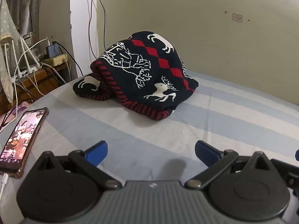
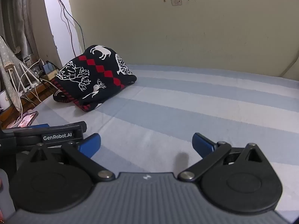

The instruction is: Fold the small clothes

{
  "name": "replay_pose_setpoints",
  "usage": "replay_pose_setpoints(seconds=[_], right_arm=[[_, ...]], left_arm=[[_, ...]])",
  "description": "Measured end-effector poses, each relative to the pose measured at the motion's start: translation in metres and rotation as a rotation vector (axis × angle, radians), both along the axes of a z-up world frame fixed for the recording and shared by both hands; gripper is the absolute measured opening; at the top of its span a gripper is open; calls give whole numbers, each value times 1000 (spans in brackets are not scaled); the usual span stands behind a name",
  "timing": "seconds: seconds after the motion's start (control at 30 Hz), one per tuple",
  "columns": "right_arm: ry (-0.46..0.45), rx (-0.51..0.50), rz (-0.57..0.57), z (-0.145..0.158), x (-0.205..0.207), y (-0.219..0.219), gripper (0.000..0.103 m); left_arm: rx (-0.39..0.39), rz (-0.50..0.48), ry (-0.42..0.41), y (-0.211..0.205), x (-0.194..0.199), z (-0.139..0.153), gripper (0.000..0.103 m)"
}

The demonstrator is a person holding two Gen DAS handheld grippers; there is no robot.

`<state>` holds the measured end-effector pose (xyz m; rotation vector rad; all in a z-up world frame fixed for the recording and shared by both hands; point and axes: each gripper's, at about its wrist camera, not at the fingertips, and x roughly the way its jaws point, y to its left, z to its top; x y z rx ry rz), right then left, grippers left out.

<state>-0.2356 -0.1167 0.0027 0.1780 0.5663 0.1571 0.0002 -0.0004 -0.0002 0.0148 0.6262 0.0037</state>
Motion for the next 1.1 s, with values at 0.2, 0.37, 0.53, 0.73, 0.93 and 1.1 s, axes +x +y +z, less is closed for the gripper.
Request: replay_pose_setpoints(seconds=[0.2,0.37,0.53,0.73,0.93,1.1], right_arm=[[6,2,-5,-1,2,-1,103],[11,1,-11,-4,1,1,103],[24,5,-11,-3,4,-1,103],[29,4,-11,-4,5,-1,103],[34,5,-13,-5,4,-2,103],[45,11,-18,-6,5,-3,103]], left_arm=[[-8,2,2,-1,1,0,103],[-9,8,6,6,0,-3,103],[13,4,5,1,-3,-3,103],[25,22,21,0,1,-4,103],[24,29,31,0,3,-4,103],[25,32,36,0,2,-5,103]])
